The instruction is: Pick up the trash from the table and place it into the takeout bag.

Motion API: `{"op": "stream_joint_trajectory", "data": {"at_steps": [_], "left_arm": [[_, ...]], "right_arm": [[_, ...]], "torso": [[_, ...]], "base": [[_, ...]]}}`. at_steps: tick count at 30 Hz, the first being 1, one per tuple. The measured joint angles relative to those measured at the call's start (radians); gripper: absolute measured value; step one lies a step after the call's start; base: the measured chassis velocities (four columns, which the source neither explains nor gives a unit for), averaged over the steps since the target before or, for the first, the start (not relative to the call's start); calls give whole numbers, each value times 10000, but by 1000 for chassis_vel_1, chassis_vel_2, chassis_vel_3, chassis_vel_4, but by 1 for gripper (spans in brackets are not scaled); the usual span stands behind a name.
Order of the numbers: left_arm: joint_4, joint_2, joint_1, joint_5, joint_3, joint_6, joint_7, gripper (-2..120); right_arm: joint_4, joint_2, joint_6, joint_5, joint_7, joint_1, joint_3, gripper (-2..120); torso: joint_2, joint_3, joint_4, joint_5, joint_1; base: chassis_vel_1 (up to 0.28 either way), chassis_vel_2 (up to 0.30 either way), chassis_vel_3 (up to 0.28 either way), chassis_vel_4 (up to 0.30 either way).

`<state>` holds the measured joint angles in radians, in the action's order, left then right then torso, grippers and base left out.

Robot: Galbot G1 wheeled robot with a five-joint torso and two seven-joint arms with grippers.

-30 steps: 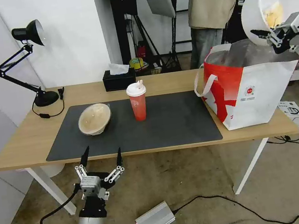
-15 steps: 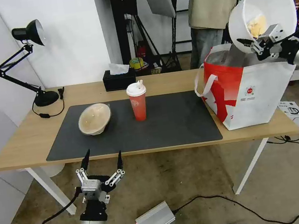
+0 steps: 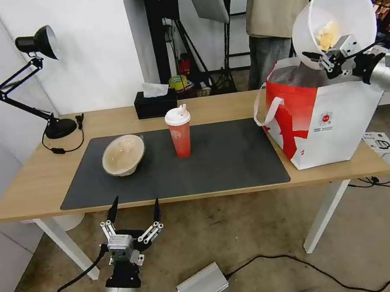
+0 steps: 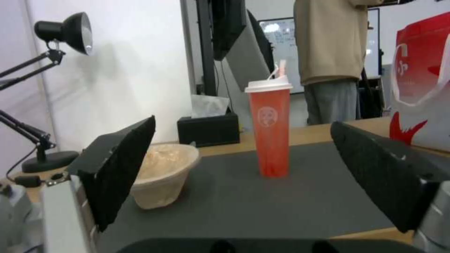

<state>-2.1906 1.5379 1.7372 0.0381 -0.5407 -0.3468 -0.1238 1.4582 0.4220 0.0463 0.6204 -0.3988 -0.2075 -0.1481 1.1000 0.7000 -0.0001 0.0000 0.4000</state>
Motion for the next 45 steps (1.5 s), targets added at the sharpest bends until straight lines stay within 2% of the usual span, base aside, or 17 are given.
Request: {"op": "stream_joint_trajectory", "data": {"at_steps": [6,14,30,45], "left_arm": [[194,6,-111,-6,-9,-4,-8,100],[343,16,-227,-30,-17,-7,-13,100],[451,-42,-368,-48,1,4,-52,100],[455,-72,-316,-45,-2,14,-72,100]], "right_arm": [[-569,392,90,-125,-30,719,-653,0],[-898,620,106,-218,-92,974,-902,0],[-993,544,348,-347,-135,176,-598,0],[-1343,675,387,-425,-107,52,-556,0]], "torso": [[0,0,1,0,0],[0,1,1,0,0],[0,0,0,0,0],[0,0,1,1,0]], "base": [[0,0,0,0],[0,0,0,0],[0,0,0,0],[0,0,0,0]]}}
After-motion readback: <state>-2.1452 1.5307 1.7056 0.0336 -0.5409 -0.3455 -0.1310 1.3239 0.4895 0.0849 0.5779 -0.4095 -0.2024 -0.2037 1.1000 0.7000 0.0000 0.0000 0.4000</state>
